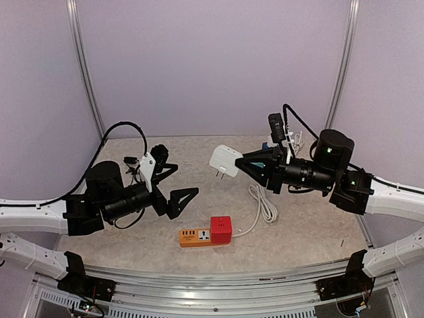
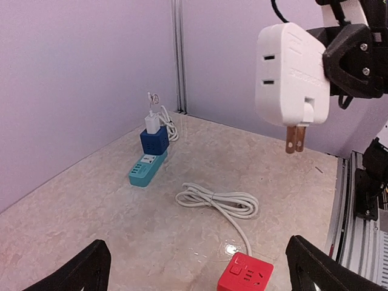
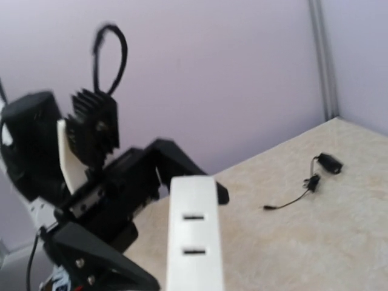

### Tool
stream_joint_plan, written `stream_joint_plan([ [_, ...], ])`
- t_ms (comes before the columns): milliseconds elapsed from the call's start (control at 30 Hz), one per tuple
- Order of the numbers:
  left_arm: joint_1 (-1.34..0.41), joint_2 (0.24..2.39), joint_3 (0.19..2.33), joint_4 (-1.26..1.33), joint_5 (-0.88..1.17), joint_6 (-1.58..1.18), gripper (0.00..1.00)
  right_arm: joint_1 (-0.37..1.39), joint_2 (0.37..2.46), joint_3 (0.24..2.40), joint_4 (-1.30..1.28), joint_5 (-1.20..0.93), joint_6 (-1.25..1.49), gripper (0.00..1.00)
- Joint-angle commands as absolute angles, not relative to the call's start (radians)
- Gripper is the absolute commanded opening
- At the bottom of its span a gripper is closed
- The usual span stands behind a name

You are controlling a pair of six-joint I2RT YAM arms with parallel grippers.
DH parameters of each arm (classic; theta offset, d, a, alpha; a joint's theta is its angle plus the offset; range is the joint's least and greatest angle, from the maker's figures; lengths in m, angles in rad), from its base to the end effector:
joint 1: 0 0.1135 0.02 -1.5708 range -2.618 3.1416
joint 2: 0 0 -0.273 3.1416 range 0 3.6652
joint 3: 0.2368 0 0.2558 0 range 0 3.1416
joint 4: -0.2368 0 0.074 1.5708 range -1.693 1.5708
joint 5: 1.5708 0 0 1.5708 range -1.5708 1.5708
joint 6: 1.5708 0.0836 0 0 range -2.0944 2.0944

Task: Pull the plug off the socket

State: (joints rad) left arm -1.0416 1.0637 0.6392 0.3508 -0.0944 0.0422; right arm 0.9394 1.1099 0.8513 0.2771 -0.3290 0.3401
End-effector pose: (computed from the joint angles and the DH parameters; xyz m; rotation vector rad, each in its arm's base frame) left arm 0.1560 -0.2511 0.2928 0.8069 1.4839 -0.6811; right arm 0.1597 0.2641 0.3553 -0.7646 1.5159 1.2410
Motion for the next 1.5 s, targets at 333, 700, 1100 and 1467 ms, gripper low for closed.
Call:
stream_joint_plan([
  [333, -1.051, 1.311, 0.860, 0.287, -0.265, -0.774, 0.99, 0.936, 1.108, 0.813, 0.428, -0.111, 0.303, 0.00],
  [700, -1.067, 1.372, 0.895, 0.270, -0.322, -1.028, 0.99, 0.951, 1.119, 0.800, 0.463, -0.035, 0.246, 0.00],
  [1100, -1.105, 1.429, 0.947, 0.201, -0.431, -1.067, 0.99, 0.970, 1.172, 0.800, 0.467, -0.016, 0.226, 0.00],
  [1467, -1.122, 1.443, 0.959, 0.261, -0.408, -1.003, 0.99, 0.977, 1.207, 0.787, 0.508, -0.038, 0.247, 0.00],
])
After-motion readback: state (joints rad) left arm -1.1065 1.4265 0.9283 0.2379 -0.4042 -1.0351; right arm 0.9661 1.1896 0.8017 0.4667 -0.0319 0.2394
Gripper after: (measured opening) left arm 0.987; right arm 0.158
